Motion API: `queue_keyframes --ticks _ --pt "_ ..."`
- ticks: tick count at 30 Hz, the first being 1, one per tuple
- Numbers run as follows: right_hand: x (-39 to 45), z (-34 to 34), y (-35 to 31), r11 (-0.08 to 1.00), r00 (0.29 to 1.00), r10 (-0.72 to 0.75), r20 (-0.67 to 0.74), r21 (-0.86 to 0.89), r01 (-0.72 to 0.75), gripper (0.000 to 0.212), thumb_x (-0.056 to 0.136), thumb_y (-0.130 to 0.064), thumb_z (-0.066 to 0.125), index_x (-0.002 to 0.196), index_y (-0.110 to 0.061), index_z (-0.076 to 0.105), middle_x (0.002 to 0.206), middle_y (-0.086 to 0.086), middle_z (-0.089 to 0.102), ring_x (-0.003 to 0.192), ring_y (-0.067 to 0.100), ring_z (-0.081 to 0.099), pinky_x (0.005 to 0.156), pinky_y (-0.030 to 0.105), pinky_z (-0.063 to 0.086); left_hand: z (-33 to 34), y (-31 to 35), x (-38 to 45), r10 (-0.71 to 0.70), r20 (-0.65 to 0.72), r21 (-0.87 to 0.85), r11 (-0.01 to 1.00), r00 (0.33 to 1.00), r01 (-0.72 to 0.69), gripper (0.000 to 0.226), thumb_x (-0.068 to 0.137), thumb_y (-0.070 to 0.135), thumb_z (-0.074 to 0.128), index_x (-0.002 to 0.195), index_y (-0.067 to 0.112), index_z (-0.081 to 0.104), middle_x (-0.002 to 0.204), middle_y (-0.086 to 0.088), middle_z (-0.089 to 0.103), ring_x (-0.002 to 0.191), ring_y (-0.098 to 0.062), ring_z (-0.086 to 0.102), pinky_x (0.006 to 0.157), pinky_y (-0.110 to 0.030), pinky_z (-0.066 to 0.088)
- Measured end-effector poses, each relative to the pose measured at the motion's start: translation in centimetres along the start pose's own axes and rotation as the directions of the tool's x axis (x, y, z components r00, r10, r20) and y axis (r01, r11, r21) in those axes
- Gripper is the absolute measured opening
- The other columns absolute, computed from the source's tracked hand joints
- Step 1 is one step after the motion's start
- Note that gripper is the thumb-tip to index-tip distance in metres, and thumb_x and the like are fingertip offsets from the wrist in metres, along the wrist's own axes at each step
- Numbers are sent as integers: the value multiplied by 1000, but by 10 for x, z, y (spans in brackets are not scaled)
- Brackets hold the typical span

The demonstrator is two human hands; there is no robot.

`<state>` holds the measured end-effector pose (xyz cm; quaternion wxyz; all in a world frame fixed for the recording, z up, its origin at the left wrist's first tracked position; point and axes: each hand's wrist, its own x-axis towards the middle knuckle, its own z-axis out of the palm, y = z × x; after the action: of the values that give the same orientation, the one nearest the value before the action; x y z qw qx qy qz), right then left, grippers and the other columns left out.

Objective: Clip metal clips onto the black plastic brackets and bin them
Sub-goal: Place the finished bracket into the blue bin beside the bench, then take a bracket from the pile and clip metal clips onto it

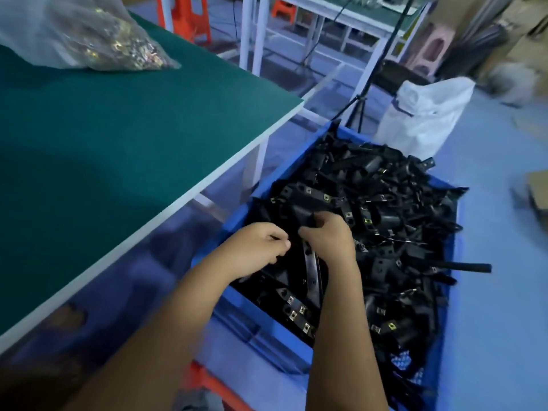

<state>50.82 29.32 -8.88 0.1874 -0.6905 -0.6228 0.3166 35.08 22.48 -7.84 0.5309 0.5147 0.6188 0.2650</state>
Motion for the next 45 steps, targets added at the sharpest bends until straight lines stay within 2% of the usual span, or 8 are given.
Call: queue_keyframes --ticks 6,11,14,21,26,31,40,45 --pt "7 12 54 954 995 100 0 -283 -96 51 82 -19 67 131 -17 56 126 6 63 117 30 56 101 44 44 -9 -2 -1 -95 -8 -2 995 995 95 12 100 35 50 96 39 61 97 14 70 85 -1 65 65 -19 44" --pt "4 29 45 939 955 120 -271 -281 -198 31 81 -13 63 112 -11 63 119 10 60 116 33 50 98 41 38 -10 -4 -5 -84 -6 -11 996 996 84 14 99 36 49 97 40 62 98 15 71 86 0 66 66 -19 44" --pt "5 23 29 951 941 130 -314 -229 -208 8 82 -10 60 79 -8 52 85 10 58 79 28 52 73 34 40 -19 -1 -10 -54 -29 -32 998 998 54 16 101 35 48 97 42 62 98 15 71 86 -1 66 67 -19 46" --pt "-26 37 -113 901 900 -279 -336 233 366 37 90 -21 63 63 -22 37 58 -8 44 53 5 39 52 26 30 -64 29 -37 177 -185 -173 963 967 -209 21 101 15 47 82 23 54 65 13 66 59 -7 64 51 -23 44" --pt "-59 73 -231 553 830 -420 -366 622 554 42 89 -11 65 62 -23 34 58 -11 36 54 3 35 59 23 32 -151 38 -88 211 -555 -170 918 804 -359 28 98 12 48 72 22 51 50 12 55 45 -4 51 41 -15 32" --pt "-118 151 -310 558 681 -732 -1 573 600 5 94 -16 56 90 -18 57 77 -10 59 79 13 58 78 35 47 -218 -18 -142 34 -882 -156 920 470 -359 17 97 11 45 83 6 54 56 3 46 50 -7 42 49 -23 34" --pt "-141 236 -366 515 397 -851 344 395 761 11 95 -23 53 100 -19 62 99 -5 63 91 14 58 80 37 49 -288 -112 -220 -236 -972 -233 960 -6 -158 24 96 20 51 77 27 64 74 10 62 67 -10 53 61 -26 42" --pt "-109 263 -400 567 485 -820 305 310 763 14 94 -24 54 106 -21 61 112 0 60 100 17 57 80 32 46 -299 -126 -221 -254 -966 -258 957 -48 133 18 93 21 45 80 18 58 71 1 58 60 -18 50 51 -29 36"
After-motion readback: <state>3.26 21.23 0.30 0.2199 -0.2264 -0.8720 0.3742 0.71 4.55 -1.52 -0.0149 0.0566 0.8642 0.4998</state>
